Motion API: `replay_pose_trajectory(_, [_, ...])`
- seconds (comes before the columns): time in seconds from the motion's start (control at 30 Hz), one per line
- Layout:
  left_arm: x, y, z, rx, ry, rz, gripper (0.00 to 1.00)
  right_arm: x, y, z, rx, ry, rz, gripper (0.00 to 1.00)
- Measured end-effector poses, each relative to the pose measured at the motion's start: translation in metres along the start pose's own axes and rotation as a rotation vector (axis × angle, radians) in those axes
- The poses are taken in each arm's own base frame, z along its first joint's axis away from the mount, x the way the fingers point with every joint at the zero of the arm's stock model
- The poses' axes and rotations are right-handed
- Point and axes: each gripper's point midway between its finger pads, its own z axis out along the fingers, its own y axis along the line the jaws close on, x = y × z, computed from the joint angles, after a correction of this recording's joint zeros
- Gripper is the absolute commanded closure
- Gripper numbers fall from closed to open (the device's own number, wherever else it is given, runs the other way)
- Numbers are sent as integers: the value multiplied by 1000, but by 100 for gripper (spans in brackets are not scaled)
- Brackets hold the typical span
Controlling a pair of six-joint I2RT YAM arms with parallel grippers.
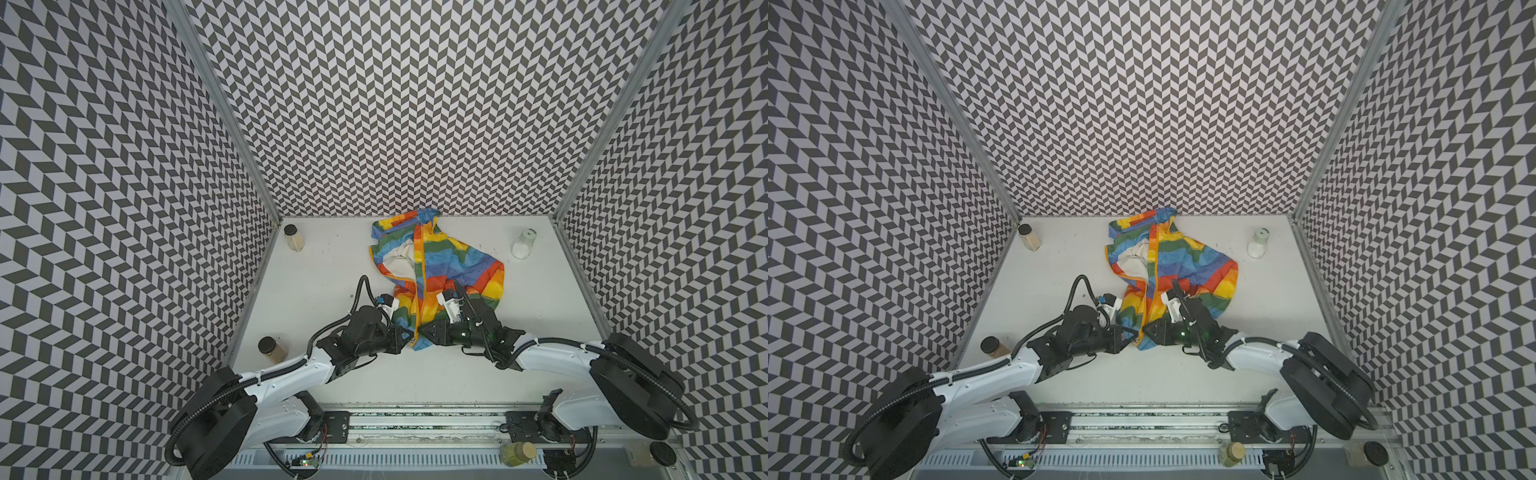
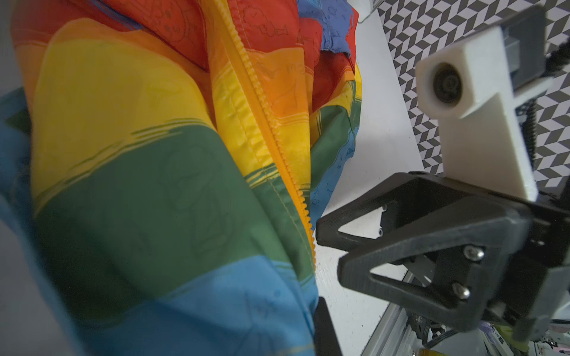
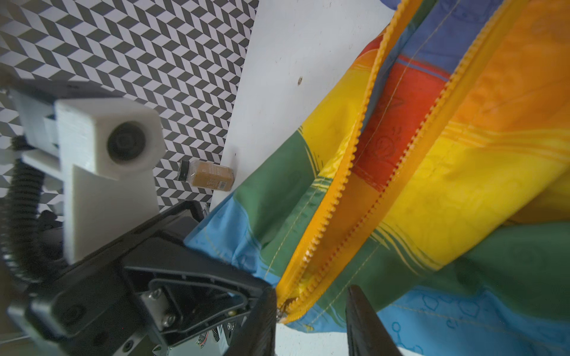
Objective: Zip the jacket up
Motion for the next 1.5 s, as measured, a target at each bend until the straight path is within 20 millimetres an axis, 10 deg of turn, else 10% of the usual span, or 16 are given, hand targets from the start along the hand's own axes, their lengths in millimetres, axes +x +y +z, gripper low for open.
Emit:
replay_pose_trajectory(0.77, [6,3,1,7,-3,5,100,-11,1,15,-35,-40,53,61])
replay_pose_trajectory(1.17, [3,0,1,18,-17,-3,100,-18,6,24,-48,-45,54,93])
replay_pose_trajectory(1.5, [3,0,1,18,-16,-21,83,-19,5,24,-43,-47,52,100])
